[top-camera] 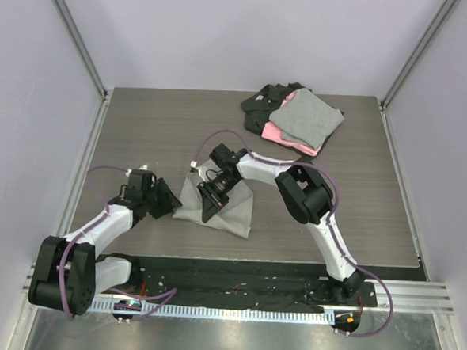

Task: Fold the napkin, place the utensils inside, and roll it up
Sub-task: Roll the napkin with the utensil

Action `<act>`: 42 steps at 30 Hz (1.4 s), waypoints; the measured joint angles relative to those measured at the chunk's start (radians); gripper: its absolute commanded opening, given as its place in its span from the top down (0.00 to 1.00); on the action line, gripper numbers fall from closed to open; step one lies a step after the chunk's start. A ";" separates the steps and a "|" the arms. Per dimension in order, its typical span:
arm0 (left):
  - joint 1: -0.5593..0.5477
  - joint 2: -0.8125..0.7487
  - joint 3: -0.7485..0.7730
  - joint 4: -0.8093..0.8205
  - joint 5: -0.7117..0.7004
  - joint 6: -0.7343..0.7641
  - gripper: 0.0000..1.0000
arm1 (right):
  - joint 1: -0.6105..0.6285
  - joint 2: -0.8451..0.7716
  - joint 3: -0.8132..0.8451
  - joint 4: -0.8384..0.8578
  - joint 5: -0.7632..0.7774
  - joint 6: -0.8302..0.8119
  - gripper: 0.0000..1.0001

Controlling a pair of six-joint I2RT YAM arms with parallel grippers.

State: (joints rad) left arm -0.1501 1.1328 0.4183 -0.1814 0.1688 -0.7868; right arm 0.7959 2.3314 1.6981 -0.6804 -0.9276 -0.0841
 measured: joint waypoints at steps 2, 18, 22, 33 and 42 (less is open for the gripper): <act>0.000 0.016 0.000 0.014 0.007 -0.013 0.65 | -0.005 0.010 0.008 -0.006 -0.014 0.005 0.76; 0.002 0.098 -0.001 0.079 0.060 -0.047 1.00 | -0.009 0.000 0.034 -0.036 0.008 0.055 0.41; 0.002 0.116 0.013 0.074 0.067 -0.043 1.00 | -0.006 -0.057 0.032 -0.022 0.113 0.064 0.25; 0.002 0.165 0.067 0.024 0.078 -0.018 1.00 | 0.200 -0.456 -0.298 0.243 0.734 -0.022 0.22; 0.009 0.177 0.085 -0.001 0.086 0.003 1.00 | 0.439 -0.500 -0.504 0.457 1.136 -0.160 0.23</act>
State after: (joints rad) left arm -0.1410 1.3098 0.5034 -0.1822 0.2550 -0.7834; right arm 1.2346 1.8313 1.1946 -0.2234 0.2081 -0.2443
